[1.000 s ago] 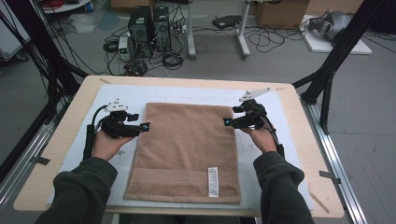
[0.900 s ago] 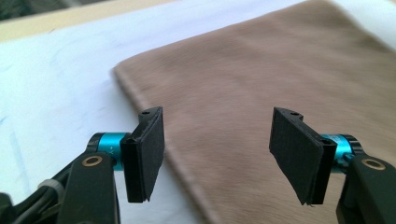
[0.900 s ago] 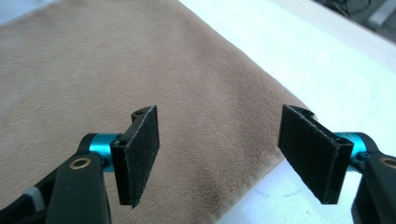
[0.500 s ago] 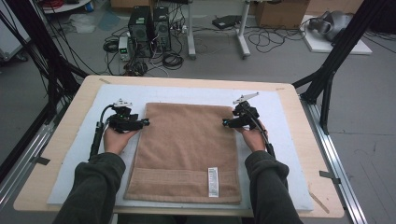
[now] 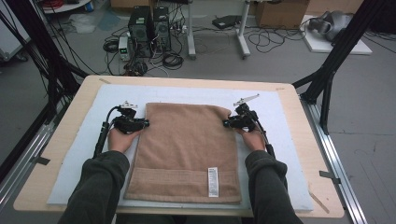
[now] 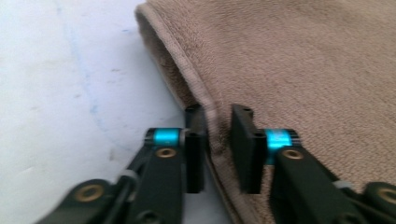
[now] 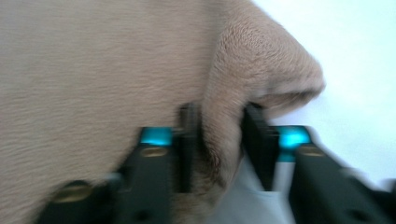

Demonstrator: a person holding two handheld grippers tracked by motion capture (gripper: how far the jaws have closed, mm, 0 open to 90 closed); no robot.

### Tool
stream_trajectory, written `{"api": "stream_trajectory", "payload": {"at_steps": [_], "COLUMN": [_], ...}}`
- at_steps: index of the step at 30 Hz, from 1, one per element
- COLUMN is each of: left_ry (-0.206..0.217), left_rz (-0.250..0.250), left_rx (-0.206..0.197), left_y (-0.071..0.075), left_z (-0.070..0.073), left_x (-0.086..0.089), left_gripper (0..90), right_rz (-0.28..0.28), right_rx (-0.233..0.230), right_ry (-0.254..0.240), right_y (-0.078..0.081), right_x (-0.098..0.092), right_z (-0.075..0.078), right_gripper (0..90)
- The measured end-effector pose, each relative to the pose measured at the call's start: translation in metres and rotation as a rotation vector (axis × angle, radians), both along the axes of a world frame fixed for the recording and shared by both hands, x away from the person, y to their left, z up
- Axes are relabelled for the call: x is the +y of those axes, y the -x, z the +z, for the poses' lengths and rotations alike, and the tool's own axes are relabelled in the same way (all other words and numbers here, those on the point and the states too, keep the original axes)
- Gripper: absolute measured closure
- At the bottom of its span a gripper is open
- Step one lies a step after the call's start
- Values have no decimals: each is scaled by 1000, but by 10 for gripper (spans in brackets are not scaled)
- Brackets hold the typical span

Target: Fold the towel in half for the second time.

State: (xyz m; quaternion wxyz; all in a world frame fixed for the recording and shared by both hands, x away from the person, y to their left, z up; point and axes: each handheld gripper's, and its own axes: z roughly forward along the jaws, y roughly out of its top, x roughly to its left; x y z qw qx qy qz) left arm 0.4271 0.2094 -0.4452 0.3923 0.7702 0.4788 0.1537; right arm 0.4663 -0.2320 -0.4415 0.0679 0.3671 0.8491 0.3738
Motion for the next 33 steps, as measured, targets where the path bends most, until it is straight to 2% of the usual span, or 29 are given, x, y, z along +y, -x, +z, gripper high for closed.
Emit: {"api": "stream_trajectory", "payload": {"at_steps": [1,3,6,8,12,14,17,20,22,25,28,30,33], "left_ry": [-1,24,-1,5,58,59,56,70,77,86,86,85,83], "left_rz": [-6,-6,-18,-22,-28,-40,-56,-76,-85,-102,-125,-140,-158], "left_rx": [6,17,6,4,-18,-32,-55,-88,-104,-135,-177,-178,-155], "left_y": [-1,-2,0,0,2,5,9,16,20,30,43,53,68], "left_z": [0,0,3,4,12,19,29,41,48,57,67,69,67], "left_x": [1,3,3,4,9,11,11,14,18,22,23,23,24], "left_gripper": [814,824,834,838,840,839,840,840,840,840,840,840,839], "right_rz": [4,11,24,26,47,59,73,88,101,123,148,163,183], "right_rx": [-1,8,10,7,-15,-26,-51,-79,-89,-105,-131,-136,-102], "right_ry": [4,1,3,7,2,-28,-28,-48,-83,-109,-108,-106,-124], "right_y": [0,0,0,0,2,5,10,16,21,28,40,48,63], "right_x": [1,1,0,1,-1,-3,-4,-8,-11,-13,-13,-13,-16], "right_z": [0,1,2,4,11,18,28,41,50,64,76,81,82], "right_gripper": [792,803,810,811,812,811,811,811,811,811,811,811,810]}}
